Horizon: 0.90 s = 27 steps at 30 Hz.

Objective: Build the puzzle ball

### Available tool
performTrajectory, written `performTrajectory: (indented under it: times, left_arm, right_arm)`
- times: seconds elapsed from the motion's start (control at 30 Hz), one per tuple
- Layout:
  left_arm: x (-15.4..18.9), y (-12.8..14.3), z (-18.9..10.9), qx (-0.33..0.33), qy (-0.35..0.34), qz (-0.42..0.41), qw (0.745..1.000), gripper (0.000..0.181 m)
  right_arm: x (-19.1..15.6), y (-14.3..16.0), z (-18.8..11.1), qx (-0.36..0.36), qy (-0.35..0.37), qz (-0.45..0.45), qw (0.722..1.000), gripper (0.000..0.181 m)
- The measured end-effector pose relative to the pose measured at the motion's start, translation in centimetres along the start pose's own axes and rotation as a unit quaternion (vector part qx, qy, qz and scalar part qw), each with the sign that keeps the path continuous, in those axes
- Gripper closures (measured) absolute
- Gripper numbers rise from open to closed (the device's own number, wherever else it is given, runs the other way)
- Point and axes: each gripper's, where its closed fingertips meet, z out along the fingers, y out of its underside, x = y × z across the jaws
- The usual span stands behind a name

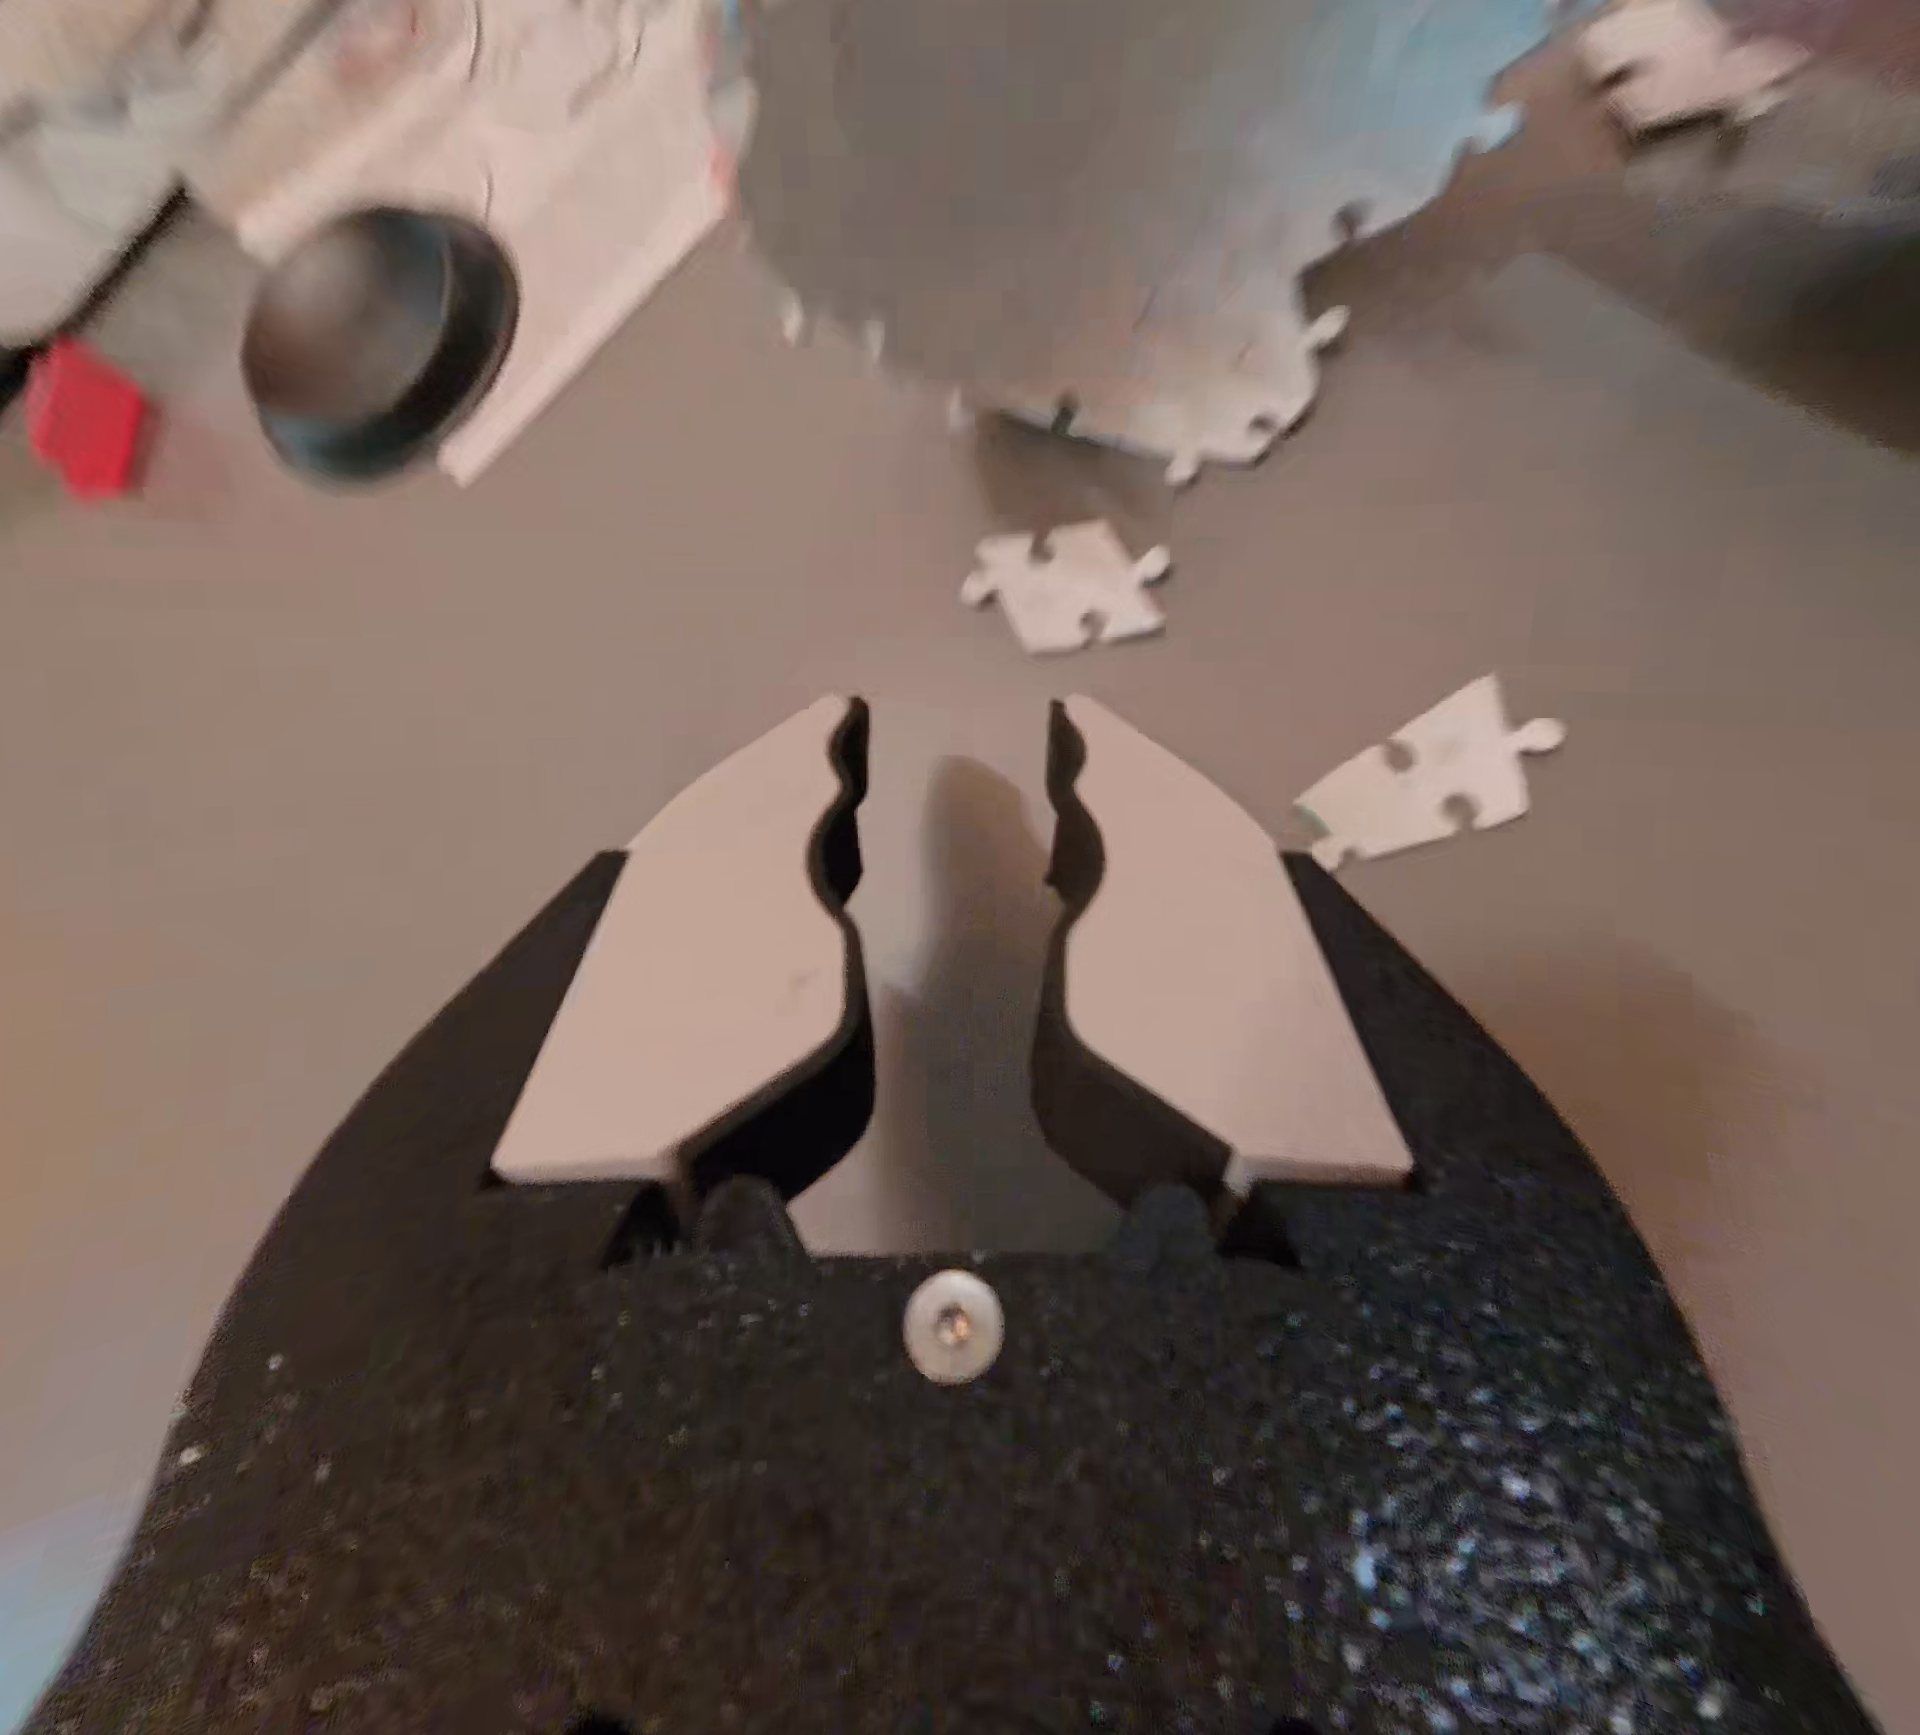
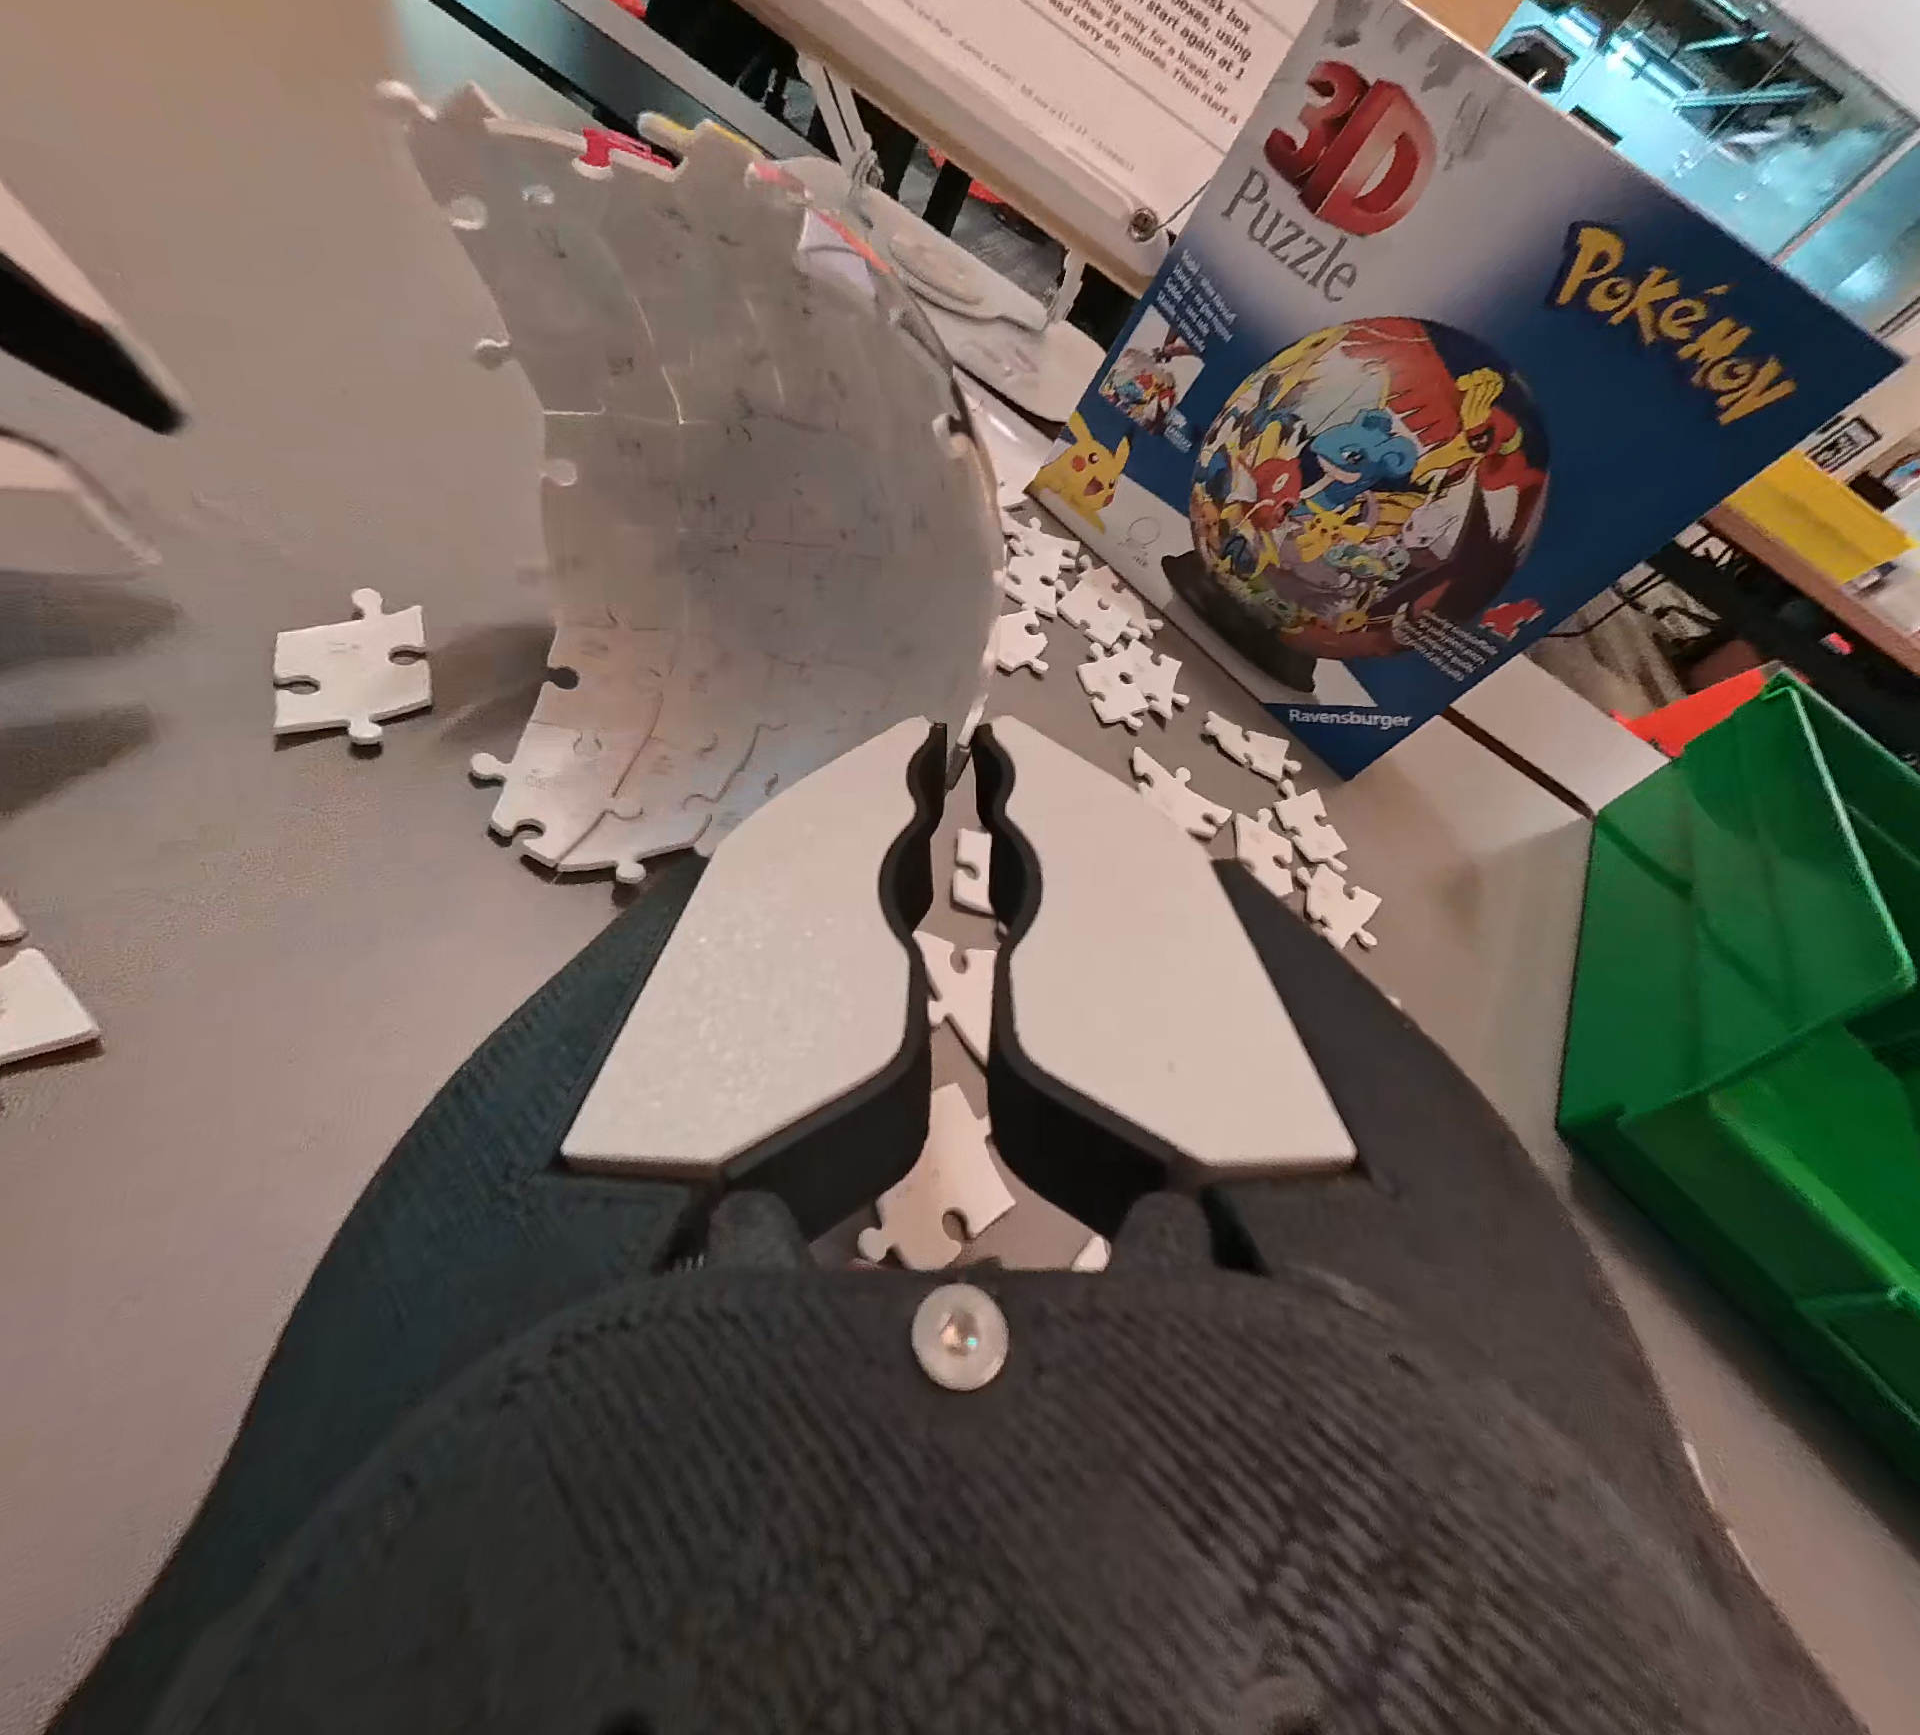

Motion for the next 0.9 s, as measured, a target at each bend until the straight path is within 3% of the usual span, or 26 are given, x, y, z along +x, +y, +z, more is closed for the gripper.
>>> performTrajectory:
  times: [0.1,0.27,0.43,0.6,0.9]
  left_arm:
    - [-0.9,1.6,0.5,-0.029,-0.013,-0.069,0.997,0.139]
    - [1.2,0.5,2.4,-0.037,0.049,-0.099,0.993,0.121]
    - [1.6,-0.2,3.7,-0.049,0.06,-0.113,0.991,0.125]
    - [2.3,-0.6,3.9,-0.043,0.084,-0.087,0.992,0.142]
    - [2.9,-1.2,4.0,-0.01,0.095,-0.032,0.995,0.143]
  right_arm:
    - [0.0,0.0,0.0,0.002,0.005,-0.009,1.0,0.176]
    - [0.0,-0.1,0.0,0.006,0.004,-0.012,1.0,0.176]
    - [-0.1,-0.2,-0.1,0.012,0.002,-0.013,1.0,0.176]
    - [-0.1,-0.2,-0.1,0.013,0.001,-0.014,1.0,0.176]
    - [-0.2,-0.3,-0.1,0.018,-0.001,-0.016,1.0,0.176]
